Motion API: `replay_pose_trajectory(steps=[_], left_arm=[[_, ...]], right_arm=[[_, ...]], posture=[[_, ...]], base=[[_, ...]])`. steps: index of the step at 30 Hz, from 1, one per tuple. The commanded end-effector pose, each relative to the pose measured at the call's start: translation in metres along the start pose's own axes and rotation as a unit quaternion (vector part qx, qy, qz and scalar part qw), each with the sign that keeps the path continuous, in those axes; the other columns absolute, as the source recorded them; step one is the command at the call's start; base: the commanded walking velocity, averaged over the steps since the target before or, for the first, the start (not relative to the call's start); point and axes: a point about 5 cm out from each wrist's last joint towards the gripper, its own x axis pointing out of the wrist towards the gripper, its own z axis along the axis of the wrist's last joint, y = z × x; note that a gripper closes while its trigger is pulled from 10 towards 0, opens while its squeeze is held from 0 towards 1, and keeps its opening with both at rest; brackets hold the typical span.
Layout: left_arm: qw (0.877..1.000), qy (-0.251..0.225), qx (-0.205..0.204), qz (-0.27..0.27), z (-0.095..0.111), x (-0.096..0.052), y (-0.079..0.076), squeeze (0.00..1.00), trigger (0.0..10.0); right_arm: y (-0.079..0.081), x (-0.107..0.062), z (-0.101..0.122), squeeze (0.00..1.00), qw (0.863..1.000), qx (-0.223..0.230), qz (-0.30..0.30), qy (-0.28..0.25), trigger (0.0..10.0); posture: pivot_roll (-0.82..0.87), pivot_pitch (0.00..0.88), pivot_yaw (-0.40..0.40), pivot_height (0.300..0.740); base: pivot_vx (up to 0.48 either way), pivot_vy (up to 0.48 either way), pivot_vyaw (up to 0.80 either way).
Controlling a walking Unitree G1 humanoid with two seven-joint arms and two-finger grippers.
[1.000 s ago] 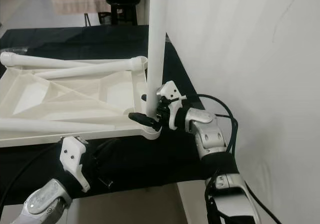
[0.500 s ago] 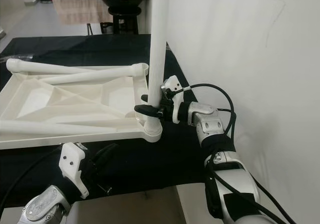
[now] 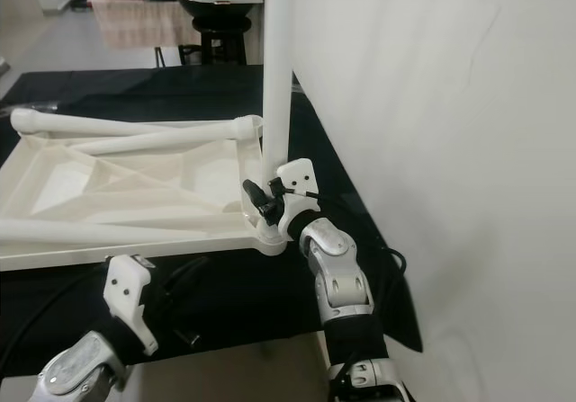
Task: Building children table
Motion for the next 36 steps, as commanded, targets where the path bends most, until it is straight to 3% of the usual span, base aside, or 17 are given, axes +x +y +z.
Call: replay_pose_trajectory(steps=[1, 7, 8, 9, 10, 11, 12, 13, 18, 19, 22, 28, 30, 36], left_arm=[[1.0, 0.007, -0.007, -0.007, -0.003, 0.001, 0.0, 0.0, 10.0], [1.0, 0.003, -0.008, 0.002, -0.001, 0.001, 0.0, 0.0, 10.0], [1.0, 0.002, -0.007, 0.004, 0.0, 0.001, 0.0, 0.0, 10.0], [1.0, 0.002, -0.007, 0.004, 0.0, 0.001, 0.0, 0.0, 10.0], [1.0, 0.001, -0.007, 0.003, 0.001, 0.002, -0.001, 0.0, 10.0], [1.0, 0.001, -0.007, 0.001, 0.002, 0.002, -0.001, 0.0, 10.0], [1.0, 0.001, -0.007, 0.001, 0.002, 0.002, -0.001, 0.0, 10.0], [1.0, 0.001, -0.008, -0.001, 0.002, 0.003, -0.002, 0.0, 10.0], [1.0, 0.0, -0.009, 0.0, 0.001, 0.004, -0.003, 0.0, 10.0], [1.0, 0.0, -0.01, 0.001, 0.001, 0.004, -0.003, 0.0, 10.0], [1.0, 0.001, -0.01, 0.001, 0.0, 0.004, -0.003, 0.0, 10.0], [1.0, 0.001, -0.011, 0.001, 0.0, 0.003, -0.003, 0.0, 10.0], [1.0, 0.002, -0.011, 0.001, 0.0, 0.003, -0.003, 0.0, 10.0], [1.0, 0.004, -0.012, 0.001, 0.0, 0.002, -0.004, 0.0, 10.0]], right_arm=[[-0.001, -0.001, -0.024, 0.0, 0.998, 0.035, 0.008, 0.057, 0.0], [0.012, 0.001, -0.018, 0.0, 0.997, 0.015, 0.052, 0.05, 0.0], [0.017, 0.002, -0.013, 0.0, 0.995, 0.021, 0.09, 0.042, 10.0], [0.017, 0.002, -0.013, 0.0, 0.995, 0.021, 0.09, 0.042, 10.0], [0.023, 0.002, -0.003, 1.0, 0.989, 0.012, 0.143, 0.028, 10.0], [0.025, 0.003, 0.008, 1.0, 0.981, 0.012, 0.192, 0.011, 10.0], [0.025, 0.003, 0.008, 1.0, 0.981, 0.012, 0.192, 0.011, 10.0], [0.023, 0.004, 0.018, 1.0, 0.972, 0.003, 0.236, -0.011, 10.0], [0.011, 0.009, 0.029, 1.0, 0.953, 0.001, 0.302, -0.021, 10.0], [0.006, 0.012, 0.029, 0.02, 0.945, 0.006, 0.326, -0.006, 10.0], [-0.006, 0.016, 0.026, 0.0, 0.924, 0.022, 0.378, 0.044, 10.0], [-0.011, 0.021, 0.028, 0.0, 0.924, 0.03, 0.377, 0.05, 10.0], [-0.014, 0.019, 0.029, 0.0, 0.918, 0.041, 0.39, 0.054, 0.0], [-0.02, 0.017, 0.028, 0.0, 0.918, 0.045, 0.389, 0.056, 0.0]], posture=[[0.0, 0.048, -0.052, 0.74], [0.01, 0.053, -0.054, 0.74], [0.0, 0.052, -0.048, 0.74], [0.0, 0.052, -0.048, 0.74], [0.0, 0.052, -0.046, 0.74], [0.0, 0.051, -0.045, 0.74], [0.0, 0.051, -0.045, 0.74], [0.0, 0.049, -0.049, 0.74], [0.01, 0.047, -0.059, 0.74], [0.01, 0.047, -0.06, 0.74], [0.02, 0.047, -0.06, 0.74], [0.02, 0.048, -0.059, 0.74], [0.02, 0.052, -0.058, 0.74], [0.02, 0.053, -0.057, 0.74]], base=[[0.0, 0.0, 0.0], [0.0, 0.0, 0.0], [0.0, 0.0, 0.0], [0.0, 0.0, 0.0], [0.0, 0.0, 0.0], [0.0, 0.0, 0.0], [0.0, 0.0, 0.0], [0.0, 0.0, 0.0], [0.0, 0.0, 0.0], [0.0, 0.0, 0.0], [0.0, 0.0, 0.0], [0.0, 0.0, 0.0], [0.0, 0.0, 0.0], [0.0, 0.0, 0.0]])
